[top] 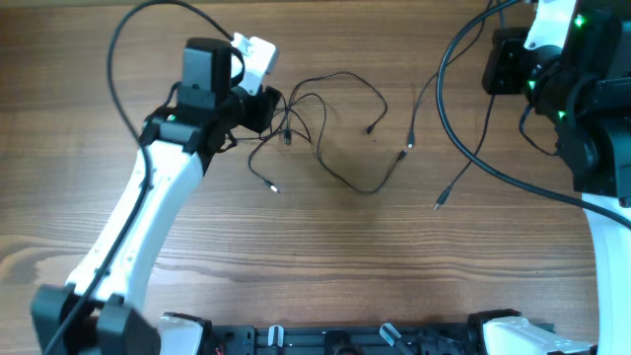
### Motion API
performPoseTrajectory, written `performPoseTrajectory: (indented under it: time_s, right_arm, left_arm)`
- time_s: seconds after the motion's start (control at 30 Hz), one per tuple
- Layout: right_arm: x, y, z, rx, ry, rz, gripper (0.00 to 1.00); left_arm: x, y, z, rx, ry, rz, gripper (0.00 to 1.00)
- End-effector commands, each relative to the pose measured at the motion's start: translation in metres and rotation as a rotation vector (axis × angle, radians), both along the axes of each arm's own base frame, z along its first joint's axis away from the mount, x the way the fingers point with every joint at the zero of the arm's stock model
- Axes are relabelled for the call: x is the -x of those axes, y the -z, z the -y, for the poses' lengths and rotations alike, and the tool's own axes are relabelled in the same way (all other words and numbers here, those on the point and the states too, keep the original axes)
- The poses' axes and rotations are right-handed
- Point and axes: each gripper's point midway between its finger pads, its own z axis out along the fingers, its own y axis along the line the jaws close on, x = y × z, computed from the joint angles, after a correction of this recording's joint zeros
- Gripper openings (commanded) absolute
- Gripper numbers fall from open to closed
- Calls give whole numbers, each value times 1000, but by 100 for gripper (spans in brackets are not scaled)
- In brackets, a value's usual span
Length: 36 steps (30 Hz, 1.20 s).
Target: Untangle cables
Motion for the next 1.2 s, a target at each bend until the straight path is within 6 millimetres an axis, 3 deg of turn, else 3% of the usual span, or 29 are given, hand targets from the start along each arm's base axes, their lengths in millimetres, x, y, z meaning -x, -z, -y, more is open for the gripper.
performPoseTrajectory:
  time_s: [0.0, 0.13, 0.23, 0.37, 0.43, 0.63, 0.8, 0.97, 1.17]
  right_arm:
    - [-3, -16, 18, 28, 101, 51, 4]
    - [-7, -30, 46, 102, 245, 111, 4]
    - [-4, -45, 80, 215, 407, 163, 4]
    - [2, -49, 123, 294, 512, 151, 4]
    - [4, -43, 152, 277, 565, 123, 4]
    - [5, 1, 202, 39, 583, 0, 4]
    - [0, 30, 233, -49, 628, -71, 4]
    - [-25, 51, 253, -69, 661, -100, 4]
    - [-63, 59, 284, -84, 731, -54, 4]
  left_arm:
    - [5, -13, -11, -46, -31, 35, 55]
    - [11, -8, -7, -45, -21, 7, 56]
    - [19, -5, 6, -51, 16, -12, 56]
    - [25, -5, 22, -51, 56, -9, 56]
    - [28, -5, 28, -51, 72, -9, 57]
    - [32, -4, 36, -31, 70, -27, 58]
    - [36, -2, 39, -5, 77, -51, 59]
    - [41, -2, 46, 5, 102, -59, 59]
    - [47, 0, 55, 19, 114, -80, 59]
